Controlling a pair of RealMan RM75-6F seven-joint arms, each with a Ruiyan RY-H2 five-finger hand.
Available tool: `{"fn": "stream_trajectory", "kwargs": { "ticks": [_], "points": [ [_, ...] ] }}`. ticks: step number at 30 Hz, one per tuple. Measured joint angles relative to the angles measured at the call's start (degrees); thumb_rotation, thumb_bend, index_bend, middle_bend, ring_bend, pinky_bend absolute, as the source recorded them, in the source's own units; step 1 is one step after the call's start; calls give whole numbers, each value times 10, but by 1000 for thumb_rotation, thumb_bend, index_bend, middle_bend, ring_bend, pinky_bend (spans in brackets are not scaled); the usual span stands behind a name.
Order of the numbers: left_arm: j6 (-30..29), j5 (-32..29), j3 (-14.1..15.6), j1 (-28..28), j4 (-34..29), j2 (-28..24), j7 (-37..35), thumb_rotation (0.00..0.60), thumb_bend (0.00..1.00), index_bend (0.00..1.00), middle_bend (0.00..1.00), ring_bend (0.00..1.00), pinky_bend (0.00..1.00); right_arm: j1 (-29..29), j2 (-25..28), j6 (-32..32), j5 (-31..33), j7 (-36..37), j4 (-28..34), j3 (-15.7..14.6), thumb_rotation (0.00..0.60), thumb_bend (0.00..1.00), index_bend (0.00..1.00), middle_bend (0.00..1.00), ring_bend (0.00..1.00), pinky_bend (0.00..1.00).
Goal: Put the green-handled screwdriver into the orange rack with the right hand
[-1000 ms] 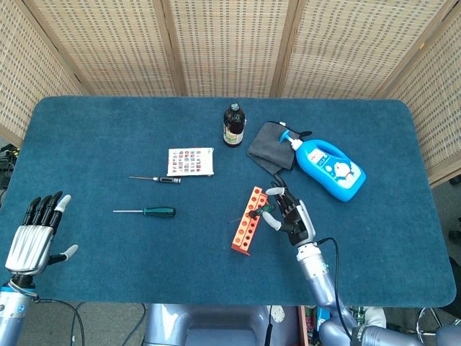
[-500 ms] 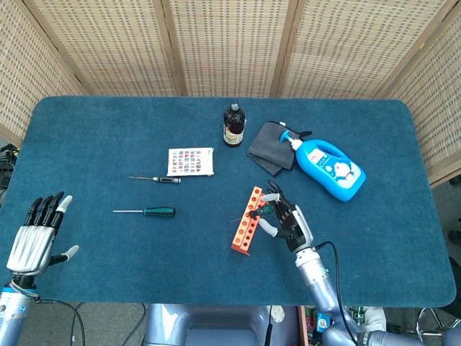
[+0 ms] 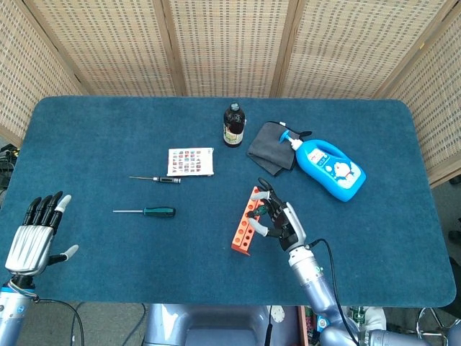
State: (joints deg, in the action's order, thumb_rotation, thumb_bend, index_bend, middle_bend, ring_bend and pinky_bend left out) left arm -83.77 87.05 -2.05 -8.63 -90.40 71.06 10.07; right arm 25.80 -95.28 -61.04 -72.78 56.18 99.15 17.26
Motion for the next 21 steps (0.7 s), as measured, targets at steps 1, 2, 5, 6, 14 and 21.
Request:
{"fn": "stream_trajectory", "kwargs": {
  "ticks": [1, 2, 5, 6, 14, 21],
  "points": [
    [0, 0, 0, 0, 0, 0, -1, 600, 0, 0, 0, 0, 0, 0, -1, 0, 2, -4, 2, 0, 600, 210, 371, 0, 0, 0],
    [-1, 0, 0, 0, 0, 0, -1, 600, 0, 0, 0, 0, 0, 0, -2, 0, 2, -6, 4, 1, 600, 210, 371, 0, 0, 0],
    [-1, 0, 0, 1, -1, -1, -2, 600, 0, 0, 0, 0, 0, 0, -4, -1, 6, -14, 8, 2, 600, 209, 371, 0, 0, 0],
    [-1, 0, -1, 1, -1, -1, -3, 600, 0, 0, 0, 0, 0, 0, -4, -1, 7, -15, 9, 2, 600, 209, 371, 0, 0, 0],
    [0, -1, -1, 0, -1, -2, -3, 600, 0, 0, 0, 0, 0, -1, -10, -4, 10, -29, 19, 3, 600, 210, 371, 0, 0, 0],
    [-2, -1, -2, 1, -1, -3, -6, 600, 0, 0, 0, 0, 0, -3, -15, -2, 9, -30, 21, 1, 600, 210, 371, 0, 0, 0]
  ]
}}
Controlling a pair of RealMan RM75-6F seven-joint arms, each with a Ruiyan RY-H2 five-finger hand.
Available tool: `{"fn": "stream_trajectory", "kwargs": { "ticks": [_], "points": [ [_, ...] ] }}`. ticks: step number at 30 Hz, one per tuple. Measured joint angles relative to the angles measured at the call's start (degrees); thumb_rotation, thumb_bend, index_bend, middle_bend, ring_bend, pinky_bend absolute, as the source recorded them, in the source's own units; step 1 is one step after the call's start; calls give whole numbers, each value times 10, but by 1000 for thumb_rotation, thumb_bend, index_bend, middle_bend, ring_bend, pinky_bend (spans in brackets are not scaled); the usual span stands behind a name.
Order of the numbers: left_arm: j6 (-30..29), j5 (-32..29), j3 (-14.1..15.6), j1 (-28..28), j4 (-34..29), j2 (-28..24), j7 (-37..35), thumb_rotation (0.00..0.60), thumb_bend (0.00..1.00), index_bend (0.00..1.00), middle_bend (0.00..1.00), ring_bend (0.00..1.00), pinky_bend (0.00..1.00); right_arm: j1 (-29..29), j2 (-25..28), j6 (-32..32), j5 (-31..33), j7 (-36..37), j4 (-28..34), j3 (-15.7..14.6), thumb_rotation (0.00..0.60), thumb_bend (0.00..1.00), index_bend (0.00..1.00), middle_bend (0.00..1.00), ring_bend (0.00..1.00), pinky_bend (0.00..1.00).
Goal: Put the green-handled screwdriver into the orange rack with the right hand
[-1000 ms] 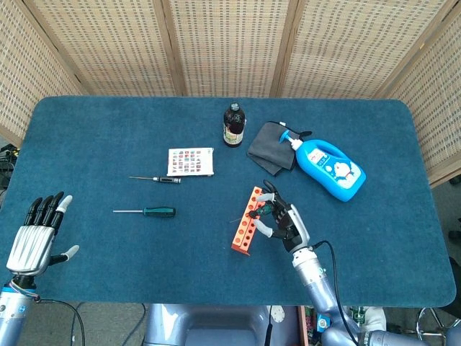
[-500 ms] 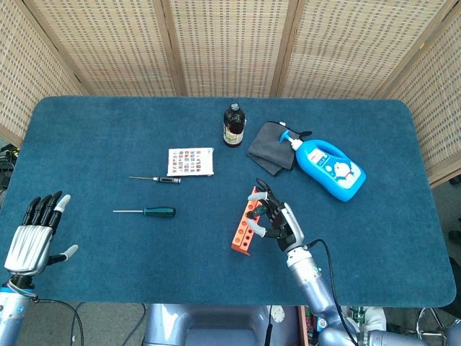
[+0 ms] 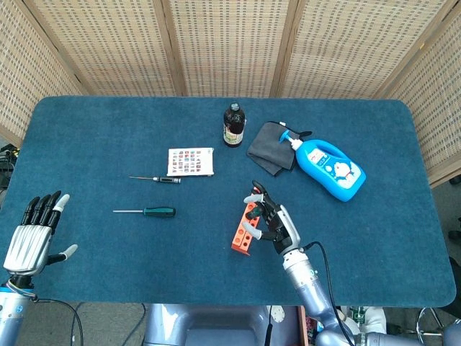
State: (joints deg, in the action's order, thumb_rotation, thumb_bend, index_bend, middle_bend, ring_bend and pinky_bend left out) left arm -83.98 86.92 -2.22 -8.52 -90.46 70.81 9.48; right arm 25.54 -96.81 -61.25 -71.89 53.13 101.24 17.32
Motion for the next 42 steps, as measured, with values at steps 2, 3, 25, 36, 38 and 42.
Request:
{"fn": "stream_trajectory", "kwargs": {
  "ticks": [2, 3, 25, 36, 38, 42],
  "points": [
    [0, -1, 0, 0, 0, 0, 0, 600, 0, 0, 0, 0, 0, 0, 0, 0, 0, -1, 1, 1, 600, 210, 371, 0, 0, 0],
    [0, -1, 0, 0, 0, 0, 0, 600, 0, 0, 0, 0, 0, 0, 0, 0, -1, -2, 2, 1, 600, 210, 371, 0, 0, 0],
    [-2, 0, -1, 1, -1, -2, -3, 600, 0, 0, 0, 0, 0, -3, 0, -1, 7, -17, 1, 10, 600, 210, 371, 0, 0, 0],
    [-6, -1, -3, 3, -2, -3, -5, 600, 0, 0, 0, 0, 0, -13, 33, -40, -31, -61, -24, 18, 600, 210, 371, 0, 0, 0],
    [-7, -2, -3, 3, -2, -4, -5, 600, 0, 0, 0, 0, 0, -16, 45, -57, -45, -86, -36, 17, 600, 210, 347, 0, 0, 0],
    [-6, -2, -3, 3, -1, -3, -1, 600, 0, 0, 0, 0, 0, -28, 82, -91, -74, -143, -66, 13, 600, 210, 295, 0, 0, 0]
  ]
}}
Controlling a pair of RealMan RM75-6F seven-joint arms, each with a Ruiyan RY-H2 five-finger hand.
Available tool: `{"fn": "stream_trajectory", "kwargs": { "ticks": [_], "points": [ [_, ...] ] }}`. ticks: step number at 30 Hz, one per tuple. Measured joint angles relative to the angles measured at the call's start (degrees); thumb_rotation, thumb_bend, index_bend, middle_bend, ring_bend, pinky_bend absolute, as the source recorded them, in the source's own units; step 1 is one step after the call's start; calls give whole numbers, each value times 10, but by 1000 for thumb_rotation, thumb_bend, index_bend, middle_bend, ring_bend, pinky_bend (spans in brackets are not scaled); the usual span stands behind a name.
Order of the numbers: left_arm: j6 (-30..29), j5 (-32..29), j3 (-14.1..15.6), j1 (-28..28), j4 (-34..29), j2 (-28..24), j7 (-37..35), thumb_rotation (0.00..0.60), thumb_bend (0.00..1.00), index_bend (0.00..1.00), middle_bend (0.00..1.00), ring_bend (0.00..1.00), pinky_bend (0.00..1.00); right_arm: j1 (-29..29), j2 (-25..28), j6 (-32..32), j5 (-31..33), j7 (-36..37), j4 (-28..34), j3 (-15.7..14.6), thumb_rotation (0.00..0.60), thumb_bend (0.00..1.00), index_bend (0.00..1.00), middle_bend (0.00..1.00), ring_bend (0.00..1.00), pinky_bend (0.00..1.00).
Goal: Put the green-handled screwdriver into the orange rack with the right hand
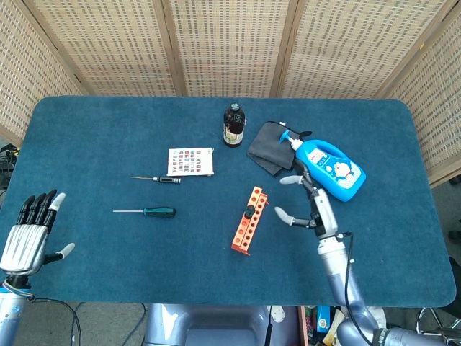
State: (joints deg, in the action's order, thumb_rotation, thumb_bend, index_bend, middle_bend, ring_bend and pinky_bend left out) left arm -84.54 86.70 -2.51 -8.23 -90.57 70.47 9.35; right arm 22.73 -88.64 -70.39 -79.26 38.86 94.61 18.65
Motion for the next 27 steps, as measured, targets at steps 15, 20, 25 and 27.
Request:
{"fn": "stream_trajectory", "kwargs": {
  "ticks": [15, 20, 25, 27],
  "points": [
    [-8, 5, 2, 3, -1, 8, 24, 600, 0, 0, 0, 0, 0, -71, 94, -97, -78, -214, -152, -82, 600, 206, 123, 0, 0, 0],
    [-11, 7, 1, 4, 1, 9, 25, 600, 0, 0, 0, 0, 0, -107, 94, -156, -94, -315, -199, -107, 600, 206, 75, 0, 0, 0],
    [-15, 10, 2, 5, 6, 12, 25, 600, 0, 0, 0, 0, 0, -136, 92, -190, -103, -387, -231, -127, 600, 206, 38, 0, 0, 0],
    [-17, 12, 2, 6, 7, 13, 25, 600, 0, 0, 0, 0, 0, -146, 92, -200, -106, -399, -236, -134, 600, 206, 28, 0, 0, 0]
  ]
}}
